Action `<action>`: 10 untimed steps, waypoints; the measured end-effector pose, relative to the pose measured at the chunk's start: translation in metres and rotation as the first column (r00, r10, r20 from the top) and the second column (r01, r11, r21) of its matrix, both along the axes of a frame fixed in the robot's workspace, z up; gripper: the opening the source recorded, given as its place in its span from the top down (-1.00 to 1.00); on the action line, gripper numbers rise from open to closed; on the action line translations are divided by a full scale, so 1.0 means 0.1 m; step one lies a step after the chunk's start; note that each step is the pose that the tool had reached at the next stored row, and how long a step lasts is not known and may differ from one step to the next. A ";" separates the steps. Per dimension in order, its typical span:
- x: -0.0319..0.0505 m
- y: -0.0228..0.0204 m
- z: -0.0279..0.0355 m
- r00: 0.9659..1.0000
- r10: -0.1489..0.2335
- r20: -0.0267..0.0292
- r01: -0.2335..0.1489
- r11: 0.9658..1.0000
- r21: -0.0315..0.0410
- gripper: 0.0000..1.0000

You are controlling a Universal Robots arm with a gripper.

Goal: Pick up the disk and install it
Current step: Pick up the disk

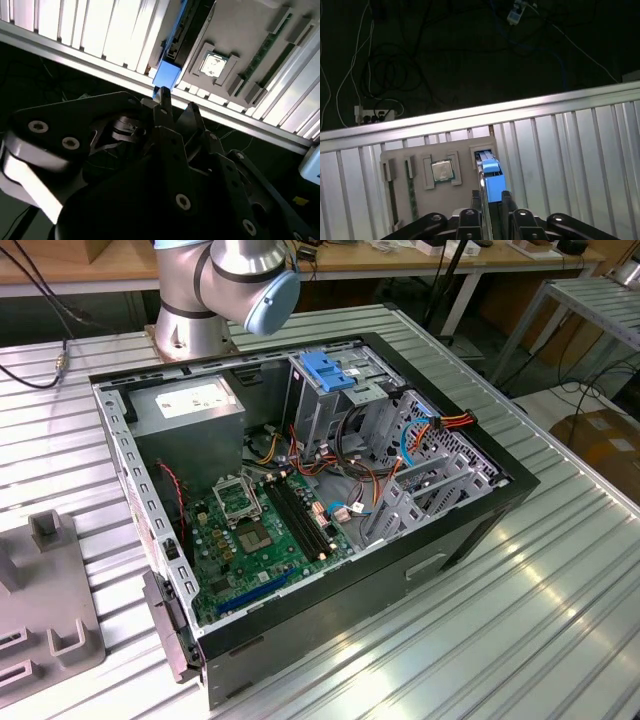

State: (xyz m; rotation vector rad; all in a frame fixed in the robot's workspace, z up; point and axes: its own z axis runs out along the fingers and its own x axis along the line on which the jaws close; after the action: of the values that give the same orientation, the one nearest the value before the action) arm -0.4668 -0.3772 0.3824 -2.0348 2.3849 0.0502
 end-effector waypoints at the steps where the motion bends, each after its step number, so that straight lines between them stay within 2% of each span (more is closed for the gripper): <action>1: 0.003 0.000 -0.009 1.000 0.006 0.002 -0.006 1.000 0.000 0.29; 2: 0.005 0.000 -0.020 1.000 0.011 0.003 -0.011 1.000 0.000 0.29; 6: 0.014 0.000 -0.096 1.000 0.017 0.004 -0.017 1.000 -0.001 -0.20; 10: 0.039 -0.001 -0.182 1.000 0.017 0.004 -0.017 1.000 -0.001 -0.20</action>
State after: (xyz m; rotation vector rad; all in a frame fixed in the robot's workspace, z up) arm -0.4629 -0.3772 0.3642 -2.0542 2.3656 0.0444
